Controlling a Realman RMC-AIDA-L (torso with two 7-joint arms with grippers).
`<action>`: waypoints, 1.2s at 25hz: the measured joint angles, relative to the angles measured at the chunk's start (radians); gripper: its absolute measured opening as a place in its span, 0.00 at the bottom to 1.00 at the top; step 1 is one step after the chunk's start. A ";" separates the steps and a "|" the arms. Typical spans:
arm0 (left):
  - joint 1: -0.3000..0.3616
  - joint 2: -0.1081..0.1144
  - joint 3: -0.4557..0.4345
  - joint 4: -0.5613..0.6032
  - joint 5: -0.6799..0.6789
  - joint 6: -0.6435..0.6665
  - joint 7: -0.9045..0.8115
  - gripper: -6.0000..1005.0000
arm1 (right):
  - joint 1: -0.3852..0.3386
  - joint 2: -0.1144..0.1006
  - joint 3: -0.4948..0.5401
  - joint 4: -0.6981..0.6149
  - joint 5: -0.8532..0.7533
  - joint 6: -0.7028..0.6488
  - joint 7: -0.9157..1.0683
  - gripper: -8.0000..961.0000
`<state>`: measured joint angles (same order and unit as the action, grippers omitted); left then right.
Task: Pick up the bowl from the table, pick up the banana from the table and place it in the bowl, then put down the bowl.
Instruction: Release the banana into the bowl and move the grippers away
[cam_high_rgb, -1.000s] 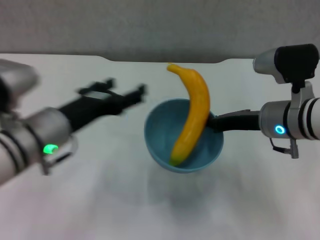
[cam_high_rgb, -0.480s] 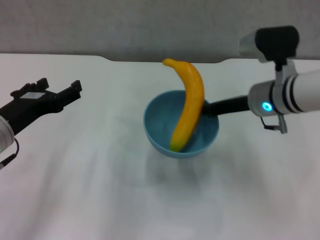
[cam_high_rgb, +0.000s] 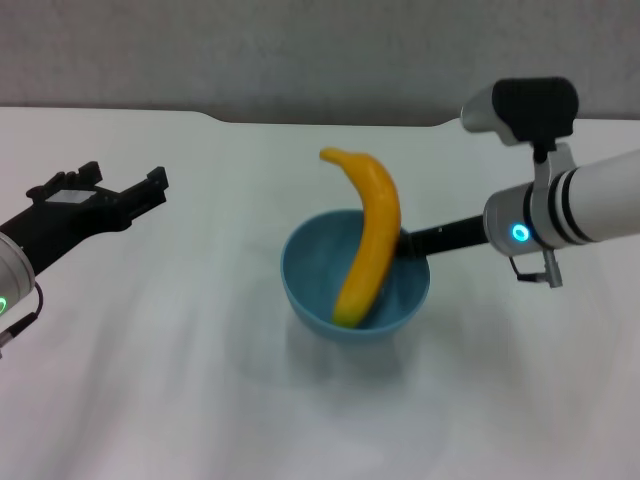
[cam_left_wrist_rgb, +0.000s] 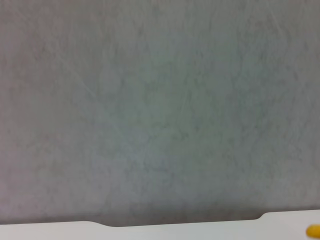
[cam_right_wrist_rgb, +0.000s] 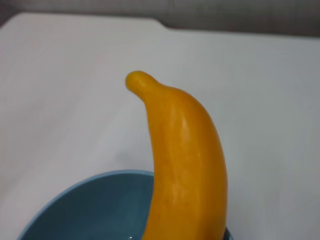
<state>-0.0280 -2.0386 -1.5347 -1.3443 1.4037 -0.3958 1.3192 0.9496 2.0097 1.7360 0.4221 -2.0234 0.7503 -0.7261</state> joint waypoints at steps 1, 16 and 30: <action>-0.001 0.000 0.001 0.001 0.000 0.000 0.000 0.91 | 0.009 0.000 -0.001 -0.018 0.001 0.001 0.000 0.05; 0.000 0.000 0.004 0.001 -0.006 0.000 -0.004 0.91 | -0.007 0.004 -0.035 -0.059 -0.005 0.040 0.006 0.05; 0.003 0.000 0.005 0.002 -0.008 0.000 -0.008 0.91 | -0.009 0.002 -0.062 -0.071 -0.012 0.023 0.017 0.05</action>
<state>-0.0254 -2.0387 -1.5293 -1.3421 1.3958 -0.3957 1.3115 0.9410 2.0115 1.6742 0.3510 -2.0356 0.7738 -0.7093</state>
